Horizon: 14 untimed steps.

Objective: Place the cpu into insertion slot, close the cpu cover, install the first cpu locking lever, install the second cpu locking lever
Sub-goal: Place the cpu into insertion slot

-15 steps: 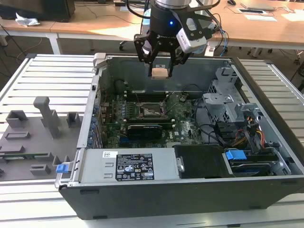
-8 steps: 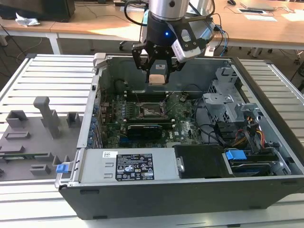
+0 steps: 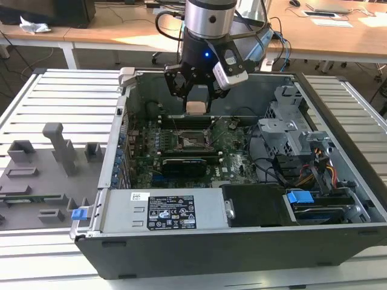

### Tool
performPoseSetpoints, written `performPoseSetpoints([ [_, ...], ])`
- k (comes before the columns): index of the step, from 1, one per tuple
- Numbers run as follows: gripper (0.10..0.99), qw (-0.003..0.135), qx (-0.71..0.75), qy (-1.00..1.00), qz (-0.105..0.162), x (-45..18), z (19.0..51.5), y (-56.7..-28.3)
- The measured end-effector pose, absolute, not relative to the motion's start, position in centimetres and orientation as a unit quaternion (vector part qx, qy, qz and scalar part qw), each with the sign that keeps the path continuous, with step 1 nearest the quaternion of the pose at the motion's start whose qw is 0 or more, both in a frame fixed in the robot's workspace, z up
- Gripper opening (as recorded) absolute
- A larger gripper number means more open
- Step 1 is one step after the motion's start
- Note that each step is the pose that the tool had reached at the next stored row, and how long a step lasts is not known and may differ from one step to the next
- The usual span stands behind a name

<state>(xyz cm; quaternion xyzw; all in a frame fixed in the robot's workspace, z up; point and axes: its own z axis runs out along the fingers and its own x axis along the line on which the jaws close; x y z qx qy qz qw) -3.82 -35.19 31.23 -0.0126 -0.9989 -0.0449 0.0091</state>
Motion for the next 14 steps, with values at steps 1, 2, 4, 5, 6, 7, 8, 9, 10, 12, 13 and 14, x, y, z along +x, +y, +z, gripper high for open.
performPoseSetpoints([
  [1, 0.541, 0.009, -0.013, -0.999, -0.045, -3.8, 31.1, -35.2],
  [2, 0.541, 0.009, -0.012, -0.999, -0.045, -3.8, 30.8, -35.1],
  [4, 0.541, 0.009, -0.012, -0.999, -0.045, -3.8, 29.9, -34.8],
  [5, 0.541, 0.009, -0.011, -0.999, -0.045, -3.9, 29.4, -34.6],
  [6, 0.541, 0.009, -0.010, -0.999, -0.045, -3.8, 29.2, -34.5],
  [7, 0.541, 0.009, -0.010, -0.999, -0.045, -3.8, 29.0, -34.4],
  [8, 0.541, 0.009, -0.009, -0.999, -0.045, -3.8, 28.7, -34.3],
  [9, 0.541, 0.009, -0.009, -0.999, -0.045, -3.8, 28.4, -34.1],
  [10, 0.541, 0.009, -0.009, -0.999, -0.044, -3.8, 28.0, -33.9],
  [12, 0.541, 0.009, -0.021, -0.999, -0.041, -3.8, 27.9, -33.9],
  [13, 0.541, 0.008, -0.029, -0.999, -0.041, -3.8, 27.9, -33.9],
  [14, 0.541, 0.008, -0.047, -0.998, -0.041, -3.8, 27.8, -33.9],
])
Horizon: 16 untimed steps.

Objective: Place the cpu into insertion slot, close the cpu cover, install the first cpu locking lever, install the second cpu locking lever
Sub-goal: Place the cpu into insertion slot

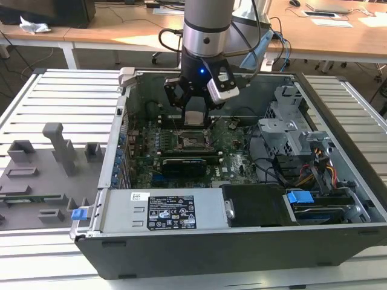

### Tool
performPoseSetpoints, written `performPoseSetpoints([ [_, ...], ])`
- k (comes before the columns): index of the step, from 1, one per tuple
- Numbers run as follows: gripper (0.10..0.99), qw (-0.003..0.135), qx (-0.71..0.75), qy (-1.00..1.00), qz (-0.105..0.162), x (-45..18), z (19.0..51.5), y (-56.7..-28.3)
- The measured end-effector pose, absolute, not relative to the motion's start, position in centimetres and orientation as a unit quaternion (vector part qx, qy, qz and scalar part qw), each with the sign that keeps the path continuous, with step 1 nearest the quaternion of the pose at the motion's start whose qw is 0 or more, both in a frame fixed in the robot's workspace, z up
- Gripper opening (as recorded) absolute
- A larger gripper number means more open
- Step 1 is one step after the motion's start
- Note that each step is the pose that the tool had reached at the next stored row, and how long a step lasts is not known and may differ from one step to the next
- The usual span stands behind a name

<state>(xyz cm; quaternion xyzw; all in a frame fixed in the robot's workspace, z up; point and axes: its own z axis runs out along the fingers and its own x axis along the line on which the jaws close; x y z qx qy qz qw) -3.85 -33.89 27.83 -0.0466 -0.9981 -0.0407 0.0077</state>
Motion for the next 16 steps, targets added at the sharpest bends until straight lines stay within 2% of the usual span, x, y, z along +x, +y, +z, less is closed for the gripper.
performPoseSetpoints([
  [16, 0.541, 0.001, -0.212, -0.976, -0.041, -3.85, 27.60, -33.88],
])
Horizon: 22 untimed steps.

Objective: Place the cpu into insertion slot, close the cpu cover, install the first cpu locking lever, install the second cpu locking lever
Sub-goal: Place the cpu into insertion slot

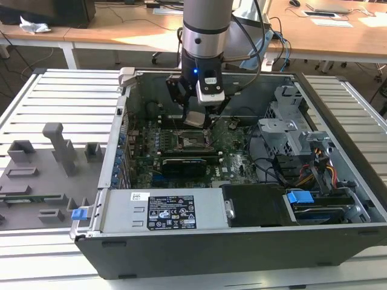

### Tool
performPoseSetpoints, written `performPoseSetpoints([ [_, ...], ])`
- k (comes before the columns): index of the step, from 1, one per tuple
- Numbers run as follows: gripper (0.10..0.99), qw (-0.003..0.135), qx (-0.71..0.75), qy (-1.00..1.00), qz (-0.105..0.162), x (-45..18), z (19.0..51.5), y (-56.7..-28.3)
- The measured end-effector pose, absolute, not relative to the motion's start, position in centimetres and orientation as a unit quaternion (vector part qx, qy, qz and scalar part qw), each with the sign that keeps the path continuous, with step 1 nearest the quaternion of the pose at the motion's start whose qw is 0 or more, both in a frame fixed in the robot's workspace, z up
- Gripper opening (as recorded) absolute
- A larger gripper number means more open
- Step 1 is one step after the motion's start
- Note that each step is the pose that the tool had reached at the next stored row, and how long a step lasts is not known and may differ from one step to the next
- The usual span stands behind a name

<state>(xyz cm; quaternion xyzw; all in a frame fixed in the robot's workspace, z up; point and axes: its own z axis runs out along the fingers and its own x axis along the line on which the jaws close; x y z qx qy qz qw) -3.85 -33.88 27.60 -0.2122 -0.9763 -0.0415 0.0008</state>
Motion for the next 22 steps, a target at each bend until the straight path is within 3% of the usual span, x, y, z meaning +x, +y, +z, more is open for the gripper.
performPoseSetpoints([
  [22, 0.541, -0.010, -0.443, -0.896, -0.040, -3.85, 27.12, -33.89],
])
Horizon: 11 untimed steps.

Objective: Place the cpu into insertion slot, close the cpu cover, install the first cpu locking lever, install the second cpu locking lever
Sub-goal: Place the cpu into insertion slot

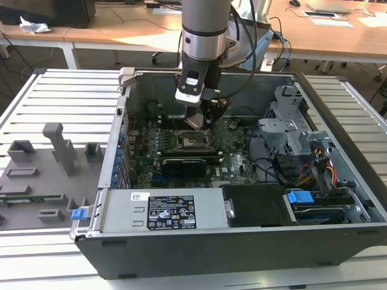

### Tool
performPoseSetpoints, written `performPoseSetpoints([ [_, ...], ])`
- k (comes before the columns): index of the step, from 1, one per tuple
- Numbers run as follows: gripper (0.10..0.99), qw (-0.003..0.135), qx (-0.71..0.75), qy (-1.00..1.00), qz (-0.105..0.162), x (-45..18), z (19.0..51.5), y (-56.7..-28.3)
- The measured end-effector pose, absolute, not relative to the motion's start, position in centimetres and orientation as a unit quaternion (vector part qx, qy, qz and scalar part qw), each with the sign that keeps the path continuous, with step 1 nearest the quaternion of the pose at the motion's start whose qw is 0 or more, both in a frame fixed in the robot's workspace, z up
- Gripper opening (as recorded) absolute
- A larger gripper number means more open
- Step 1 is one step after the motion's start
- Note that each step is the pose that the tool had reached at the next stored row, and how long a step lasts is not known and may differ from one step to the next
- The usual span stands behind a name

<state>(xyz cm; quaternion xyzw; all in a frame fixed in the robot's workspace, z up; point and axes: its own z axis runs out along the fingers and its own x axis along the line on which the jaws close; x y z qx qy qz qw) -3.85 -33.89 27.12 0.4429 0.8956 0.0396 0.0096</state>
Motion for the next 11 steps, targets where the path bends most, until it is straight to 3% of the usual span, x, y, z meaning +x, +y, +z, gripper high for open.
performPoseSetpoints([
  [11, 0.541, 0.014, 0.527, 0.849, 0.038, -3.85, 26.95, -33.88],
])
